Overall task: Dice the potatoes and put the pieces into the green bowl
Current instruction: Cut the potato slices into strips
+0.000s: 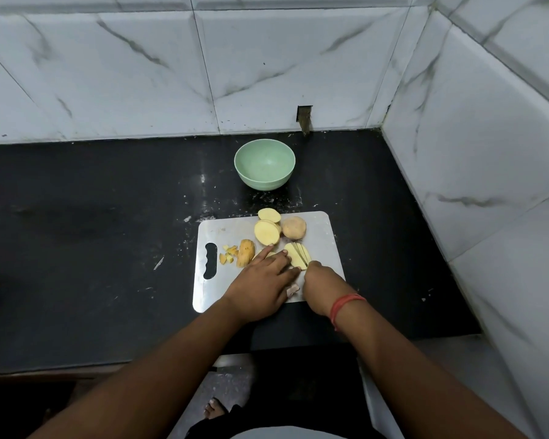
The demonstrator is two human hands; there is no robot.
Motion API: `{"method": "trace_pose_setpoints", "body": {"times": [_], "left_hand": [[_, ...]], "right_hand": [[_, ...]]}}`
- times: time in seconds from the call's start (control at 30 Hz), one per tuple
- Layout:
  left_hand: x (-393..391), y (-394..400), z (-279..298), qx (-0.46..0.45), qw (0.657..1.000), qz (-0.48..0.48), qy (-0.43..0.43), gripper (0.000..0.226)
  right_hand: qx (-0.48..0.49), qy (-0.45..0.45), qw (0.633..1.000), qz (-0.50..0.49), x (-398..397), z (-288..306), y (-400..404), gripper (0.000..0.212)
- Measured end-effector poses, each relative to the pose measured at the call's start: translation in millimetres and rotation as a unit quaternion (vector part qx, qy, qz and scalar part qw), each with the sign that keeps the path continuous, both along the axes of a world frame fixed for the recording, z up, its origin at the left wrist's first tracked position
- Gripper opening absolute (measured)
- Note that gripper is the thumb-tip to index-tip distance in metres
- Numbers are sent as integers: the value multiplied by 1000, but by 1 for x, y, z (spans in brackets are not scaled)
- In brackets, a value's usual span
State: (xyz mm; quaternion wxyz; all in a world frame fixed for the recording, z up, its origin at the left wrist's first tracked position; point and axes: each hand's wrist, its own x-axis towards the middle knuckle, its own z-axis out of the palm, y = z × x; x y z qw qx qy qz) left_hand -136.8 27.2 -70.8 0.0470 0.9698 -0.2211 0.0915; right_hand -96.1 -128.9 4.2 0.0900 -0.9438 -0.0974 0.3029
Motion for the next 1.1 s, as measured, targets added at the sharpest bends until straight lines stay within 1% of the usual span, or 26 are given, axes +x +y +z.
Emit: {"method": "trace_pose_setpoints", "body": {"times": [0.17, 0.4, 0.53, 0.67, 0.77, 0.9, 1.03, 1.1], "left_hand": [[0, 6, -1, 14, 1000, -19, 8, 52], [-2, 3, -4, 47, 999, -18, -6, 50], [-2, 3, -5, 53, 999, -11, -7, 48], [-2, 3, -6, 51, 999, -7, -8, 48], [-2, 3, -6, 46, 999, -7, -11, 48], [-2, 4, -8, 40, 999, -8, -14, 48], [-4, 5, -11, 39, 999, -10, -18, 50], [-4, 5, -11, 34, 999, -10, -21, 53]], "right_hand": [[-11, 19, 1000, -6, 7, -3, 11, 33], [-23, 25, 999, -4, 2, -11, 2, 32], [5, 39, 999, 0, -12, -12, -15, 27], [8, 32, 999, 9, -23, -17, -29, 23], [-5, 10, 999, 35, -31, -23, -39, 22], [27, 26, 999, 33, -35, -24, -51, 23], [10, 23, 998, 55, -39, -26, -60, 9], [9, 17, 999, 49, -40, -27, -64, 4]]}}
